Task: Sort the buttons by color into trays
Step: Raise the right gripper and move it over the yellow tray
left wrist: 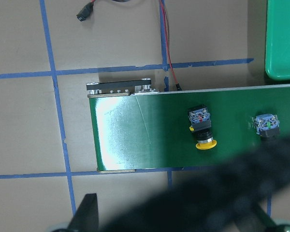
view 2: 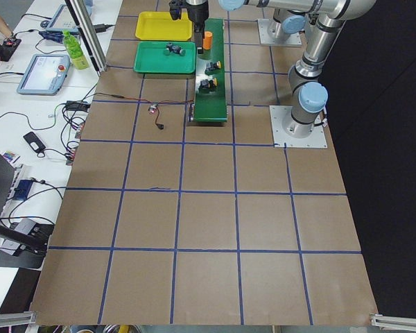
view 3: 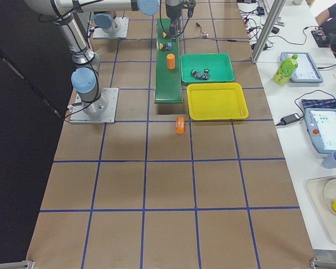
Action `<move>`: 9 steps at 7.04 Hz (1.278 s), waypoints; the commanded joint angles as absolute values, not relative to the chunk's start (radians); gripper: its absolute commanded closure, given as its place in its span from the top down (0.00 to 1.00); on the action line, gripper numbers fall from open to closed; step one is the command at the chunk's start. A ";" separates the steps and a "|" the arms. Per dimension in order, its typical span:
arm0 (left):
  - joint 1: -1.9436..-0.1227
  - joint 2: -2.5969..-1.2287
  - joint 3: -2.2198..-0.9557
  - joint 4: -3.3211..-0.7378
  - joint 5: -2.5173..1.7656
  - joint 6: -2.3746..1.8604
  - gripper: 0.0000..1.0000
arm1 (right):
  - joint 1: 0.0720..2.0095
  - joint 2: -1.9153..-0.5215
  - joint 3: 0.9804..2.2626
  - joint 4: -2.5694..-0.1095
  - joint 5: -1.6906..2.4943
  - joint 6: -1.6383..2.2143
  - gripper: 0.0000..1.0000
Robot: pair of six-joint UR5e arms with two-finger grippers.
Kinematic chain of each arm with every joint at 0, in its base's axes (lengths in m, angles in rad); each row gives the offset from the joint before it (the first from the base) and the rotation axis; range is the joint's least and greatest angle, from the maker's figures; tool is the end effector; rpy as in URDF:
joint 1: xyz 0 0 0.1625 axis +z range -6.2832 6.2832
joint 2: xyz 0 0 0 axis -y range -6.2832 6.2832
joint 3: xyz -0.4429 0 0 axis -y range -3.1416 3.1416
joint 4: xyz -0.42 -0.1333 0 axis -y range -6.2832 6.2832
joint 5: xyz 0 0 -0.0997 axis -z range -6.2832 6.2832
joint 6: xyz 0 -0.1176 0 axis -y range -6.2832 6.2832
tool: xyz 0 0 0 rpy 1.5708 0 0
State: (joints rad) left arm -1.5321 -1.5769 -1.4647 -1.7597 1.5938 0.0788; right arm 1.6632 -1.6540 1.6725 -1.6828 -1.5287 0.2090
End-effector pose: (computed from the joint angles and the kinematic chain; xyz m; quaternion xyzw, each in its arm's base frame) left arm -0.1108 -0.5141 0.5214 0.0205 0.9987 0.0450 0.0089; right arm 0.1832 -0.4785 0.4884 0.0572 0.9970 -0.0430 0.0278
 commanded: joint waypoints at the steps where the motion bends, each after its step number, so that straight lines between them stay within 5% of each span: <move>1: -1.531 -1.577 -1.463 -1.759 1.594 0.078 1.00 | 1.661 -1.658 1.690 -1.684 -1.534 0.103 1.00; 9: -1.531 -1.577 -1.463 -1.758 1.594 0.074 1.00 | 1.652 -1.655 1.778 -1.695 -1.534 0.121 1.00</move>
State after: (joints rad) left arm -1.5309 -1.5769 -1.4636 -1.7580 1.5934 0.0737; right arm 1.6498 -1.6548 1.7645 -1.6943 -1.5330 0.1153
